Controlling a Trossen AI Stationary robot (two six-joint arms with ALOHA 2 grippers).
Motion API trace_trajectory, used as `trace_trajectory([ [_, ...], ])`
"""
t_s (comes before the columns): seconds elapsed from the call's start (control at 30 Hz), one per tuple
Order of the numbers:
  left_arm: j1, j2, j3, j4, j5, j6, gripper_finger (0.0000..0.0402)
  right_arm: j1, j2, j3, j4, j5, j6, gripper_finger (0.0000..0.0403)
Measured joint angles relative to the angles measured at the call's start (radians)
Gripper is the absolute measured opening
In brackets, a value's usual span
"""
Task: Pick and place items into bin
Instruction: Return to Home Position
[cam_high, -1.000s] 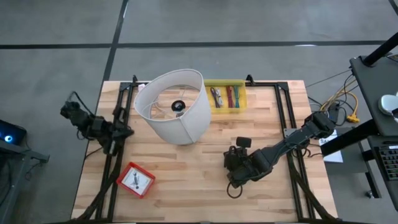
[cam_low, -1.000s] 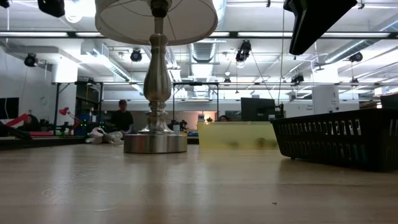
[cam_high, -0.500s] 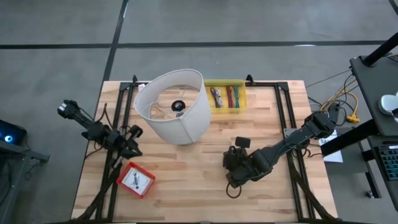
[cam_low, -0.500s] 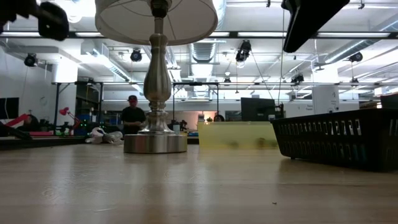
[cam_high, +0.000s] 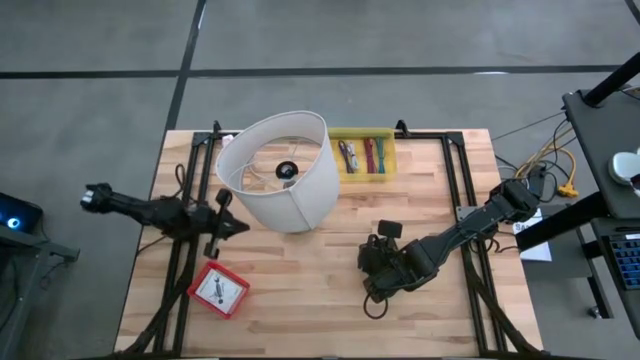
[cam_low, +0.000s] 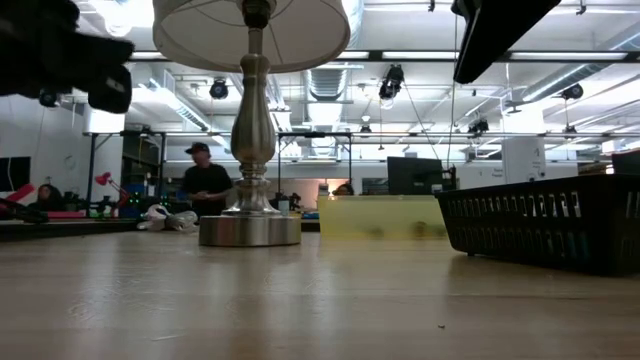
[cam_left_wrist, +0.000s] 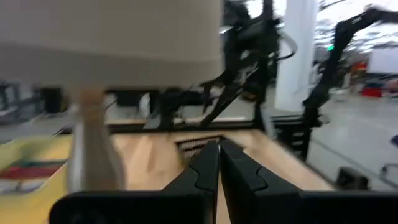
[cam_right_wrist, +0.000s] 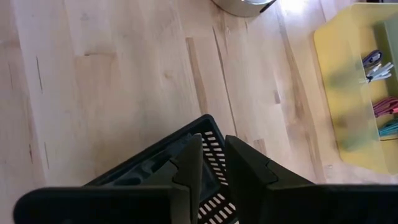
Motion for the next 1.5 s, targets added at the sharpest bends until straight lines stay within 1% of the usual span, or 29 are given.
trace_trajectory([
  [0.1,0.050,-0.019,0.000,-0.075,-0.025,-0.002,0.0000,0.000,0.000,0.000,0.000,0.000,-0.004,0.0057],
  [0.2,0.088,-0.050,0.000,-0.089,-0.078,0.024,0.0000,0.000,0.000,0.000,0.000,0.007,0.000,0.0057],
  [0.27,0.106,-0.081,0.001,-0.088,-0.080,0.027,0.0000,0.001,0.000,0.000,0.003,0.043,0.035,0.0057],
  [0.33,0.113,-0.102,0.002,-0.081,-0.080,0.020,0.0000,0.000,-0.006,0.000,0.023,0.104,0.078,0.0056],
  [0.4,0.113,-0.097,0.002,-0.087,-0.080,0.020,0.0000,0.000,-0.022,0.000,0.107,0.183,0.068,0.0052],
  [0.47,0.113,-0.093,0.003,-0.082,-0.081,0.002,0.0000,0.000,-0.042,-0.003,0.225,0.245,-0.014,0.0046],
  [0.53,0.113,-0.079,0.003,-0.078,-0.103,-0.012,0.0000,-0.009,-0.072,-0.030,0.372,0.258,-0.126,0.0037],
  [0.6,0.113,-0.079,0.003,-0.077,-0.112,-0.013,0.0000,-0.030,-0.113,-0.086,0.539,0.202,-0.236,0.0026],
  [0.7,0.113,-0.087,0.007,-0.070,-0.130,-0.001,0.0000,-0.080,-0.193,-0.222,0.793,0.020,-0.367,0.0011],
  [0.83,0.113,-0.096,0.018,-0.072,-0.147,0.003,0.0000,-0.159,-0.326,-0.462,1.098,-0.252,-0.409,0.0009],
  [0.9,0.113,-0.096,0.029,-0.073,-0.147,0.005,0.0000,-0.195,-0.404,-0.597,1.242,-0.327,-0.408,0.0008],
  [1.0,0.113,-0.094,0.037,-0.074,-0.153,0.005,0.0000,-0.238,-0.521,-0.794,1.432,-0.345,-0.447,0.0008],
  [1.1,0.113,-0.097,0.042,-0.075,-0.186,0.005,0.0000,-0.266,-0.630,-0.973,1.608,-0.345,-0.536,0.0008],
  [1.2,0.113,-0.097,0.044,-0.076,-0.235,0.005,0.0000,-0.293,-0.723,-1.119,1.787,-0.349,-0.575,0.0008],
  [1.27,0.113,-0.096,0.044,-0.077,-0.241,0.006,0.0000,-0.317,-0.773,-1.204,1.896,-0.361,-0.576,0.0008],
  [1.3,0.113,-0.095,0.044,-0.077,-0.241,0.005,0.0000,-0.335,-0.794,-1.242,1.942,-0.385,-0.576,0.0008],
  [1.37,0.113,-0.095,0.044,-0.078,-0.241,0.005,0.0000,-0.386,-0.835,-1.298,1.974,-0.437,-0.544,0.0008],
  [1.5,0.113,-0.092,0.044,-0.078,-0.241,0.005,0.0000,-0.501,-0.916,-1.354,1.917,-0.527,-0.472,0.0008],
])
